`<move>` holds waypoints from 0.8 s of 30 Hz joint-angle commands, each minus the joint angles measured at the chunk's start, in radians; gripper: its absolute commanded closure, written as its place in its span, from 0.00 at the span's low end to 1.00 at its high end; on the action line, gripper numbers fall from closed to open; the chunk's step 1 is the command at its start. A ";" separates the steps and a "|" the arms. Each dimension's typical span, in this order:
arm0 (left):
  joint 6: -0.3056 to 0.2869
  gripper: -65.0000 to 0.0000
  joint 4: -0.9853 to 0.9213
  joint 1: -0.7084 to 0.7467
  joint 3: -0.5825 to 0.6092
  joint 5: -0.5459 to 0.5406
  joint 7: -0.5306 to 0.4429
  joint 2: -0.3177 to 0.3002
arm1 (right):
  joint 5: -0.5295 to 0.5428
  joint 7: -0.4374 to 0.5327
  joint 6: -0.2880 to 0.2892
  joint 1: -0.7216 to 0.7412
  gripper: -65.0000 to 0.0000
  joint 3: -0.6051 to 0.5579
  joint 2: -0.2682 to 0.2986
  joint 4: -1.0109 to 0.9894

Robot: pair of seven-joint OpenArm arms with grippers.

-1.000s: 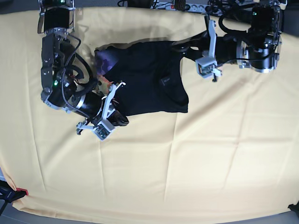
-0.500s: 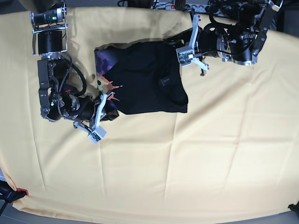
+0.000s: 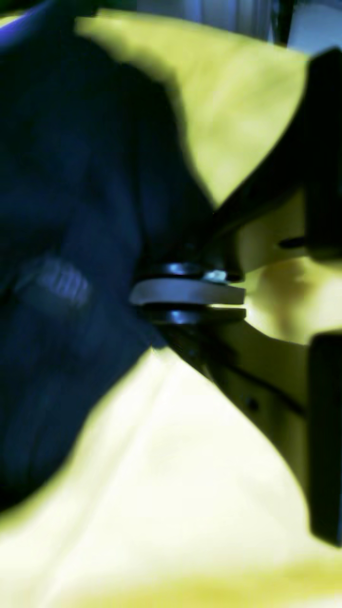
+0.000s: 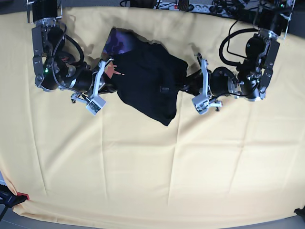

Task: Fold the T-shirt properly
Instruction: 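Rotate and flatten the bundle with both grippers, print side up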

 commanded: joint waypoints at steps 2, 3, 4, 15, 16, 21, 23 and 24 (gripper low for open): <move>-0.004 1.00 -0.062 -0.056 -0.005 0.033 -0.089 0.027 | 0.025 0.032 0.006 -0.051 1.00 0.006 0.006 0.066; -0.004 1.00 -0.099 -0.075 -0.005 0.058 -0.118 0.047 | 0.025 0.040 0.000 -0.080 1.00 0.007 0.006 0.082; -0.004 1.00 -0.134 -0.095 -0.005 0.078 -0.138 0.069 | 0.025 0.050 -0.014 -0.108 1.00 0.006 0.005 0.092; -0.004 1.00 -0.165 -0.257 -0.009 -0.016 0.082 0.145 | -0.114 0.163 -0.064 -0.223 1.00 0.065 0.003 0.101; -0.004 1.00 -0.119 -0.265 -0.009 -0.077 0.163 0.120 | -0.113 0.167 -0.051 -0.216 1.00 0.084 0.003 0.101; -0.004 1.00 0.144 -0.224 -0.009 -0.521 0.538 -0.043 | -0.111 0.166 -0.046 -0.137 1.00 0.154 0.003 0.101; -0.004 1.00 0.221 -0.172 -0.009 -0.631 0.549 -0.096 | -0.110 0.164 -0.045 -0.106 1.00 0.159 0.003 0.101; -0.004 1.00 0.251 -0.140 -0.009 -0.657 0.549 -0.113 | -0.109 0.158 -0.045 -0.094 1.00 0.159 0.003 0.101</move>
